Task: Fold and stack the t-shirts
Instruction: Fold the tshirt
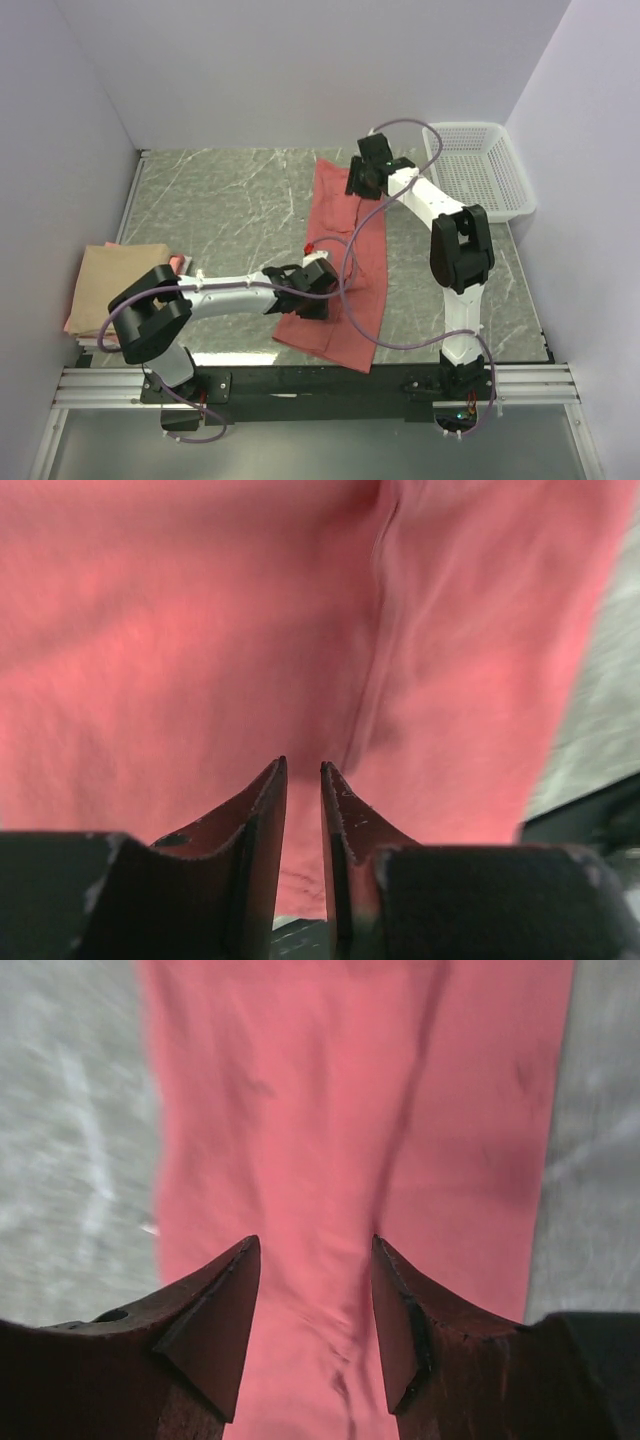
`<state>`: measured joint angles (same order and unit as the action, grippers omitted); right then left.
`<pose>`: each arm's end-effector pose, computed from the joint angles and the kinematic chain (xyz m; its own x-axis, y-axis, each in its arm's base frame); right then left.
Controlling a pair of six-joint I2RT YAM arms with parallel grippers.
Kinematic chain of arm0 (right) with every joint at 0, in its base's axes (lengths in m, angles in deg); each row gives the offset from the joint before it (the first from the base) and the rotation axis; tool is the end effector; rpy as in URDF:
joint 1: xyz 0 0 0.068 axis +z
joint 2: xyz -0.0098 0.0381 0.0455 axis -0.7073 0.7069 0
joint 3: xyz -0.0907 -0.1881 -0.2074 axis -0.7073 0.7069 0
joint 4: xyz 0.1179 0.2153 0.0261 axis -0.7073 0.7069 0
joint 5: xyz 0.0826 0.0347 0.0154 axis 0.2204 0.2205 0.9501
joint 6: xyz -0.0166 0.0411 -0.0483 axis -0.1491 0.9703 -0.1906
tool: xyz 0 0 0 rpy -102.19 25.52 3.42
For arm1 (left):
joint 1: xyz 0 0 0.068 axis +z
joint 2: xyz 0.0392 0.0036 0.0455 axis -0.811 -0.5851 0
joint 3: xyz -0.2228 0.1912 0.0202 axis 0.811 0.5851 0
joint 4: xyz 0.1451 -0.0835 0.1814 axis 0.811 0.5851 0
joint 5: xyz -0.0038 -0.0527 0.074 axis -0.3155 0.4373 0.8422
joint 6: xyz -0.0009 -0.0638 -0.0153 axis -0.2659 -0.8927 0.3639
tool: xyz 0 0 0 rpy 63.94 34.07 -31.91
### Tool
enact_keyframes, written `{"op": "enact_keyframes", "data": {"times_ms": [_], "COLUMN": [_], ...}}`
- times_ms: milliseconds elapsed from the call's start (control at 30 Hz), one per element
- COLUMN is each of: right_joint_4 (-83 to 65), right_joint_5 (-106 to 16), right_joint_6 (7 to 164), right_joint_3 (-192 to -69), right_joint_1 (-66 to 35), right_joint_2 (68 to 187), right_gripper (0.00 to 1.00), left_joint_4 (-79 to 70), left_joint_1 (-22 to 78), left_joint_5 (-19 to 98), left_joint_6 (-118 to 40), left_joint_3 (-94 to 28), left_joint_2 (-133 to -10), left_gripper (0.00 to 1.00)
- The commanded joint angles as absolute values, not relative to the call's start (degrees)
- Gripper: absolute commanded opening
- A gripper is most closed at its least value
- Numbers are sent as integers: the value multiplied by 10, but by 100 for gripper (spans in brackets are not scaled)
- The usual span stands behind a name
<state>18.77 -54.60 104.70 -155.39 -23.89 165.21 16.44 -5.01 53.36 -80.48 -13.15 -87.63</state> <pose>0.4488 0.1712 0.2585 -0.7574 0.1799 -0.6277 -0.0006 0.9611 0.2761 0.1632 -0.2635 0.1943 -0.9222 0.0006 -0.3867 0.1542 0.9176 -0.3663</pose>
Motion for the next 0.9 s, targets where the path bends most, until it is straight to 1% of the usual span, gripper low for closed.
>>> {"op": "enact_keyframes", "data": {"times_ms": [0,200,433,633,667,767,867], "right_joint_4": [173,165,170,189,191,200,213], "right_joint_5": [-556,-568,-582,-588,-586,-579,-574], "right_joint_6": [1063,1071,1072,1064,1062,1060,1055], "right_joint_3": [-1531,-1482,-1470,-1502,-1507,-1528,-1557], "right_joint_1": [-234,-225,-213,-212,-212,-212,-212], "right_joint_2": [1635,1634,1658,1709,1717,1742,1765], "right_gripper": [55,55,55,55,55,55,55], "left_joint_4": [209,184,175,170,178,193,173], "left_joint_1": [-77,-125,-173,-180,-177,-144,-72], "left_joint_5": [584,556,537,535,542,550,531], "left_joint_6": [-801,-876,-926,-936,-936,-925,-907], "left_joint_3": [-154,-107,-80,-87,-91,-108,-105], "left_joint_2": [-895,-899,-868,-819,-810,-774,-742], "left_gripper": [26,24,24,36,40,44,45]}}
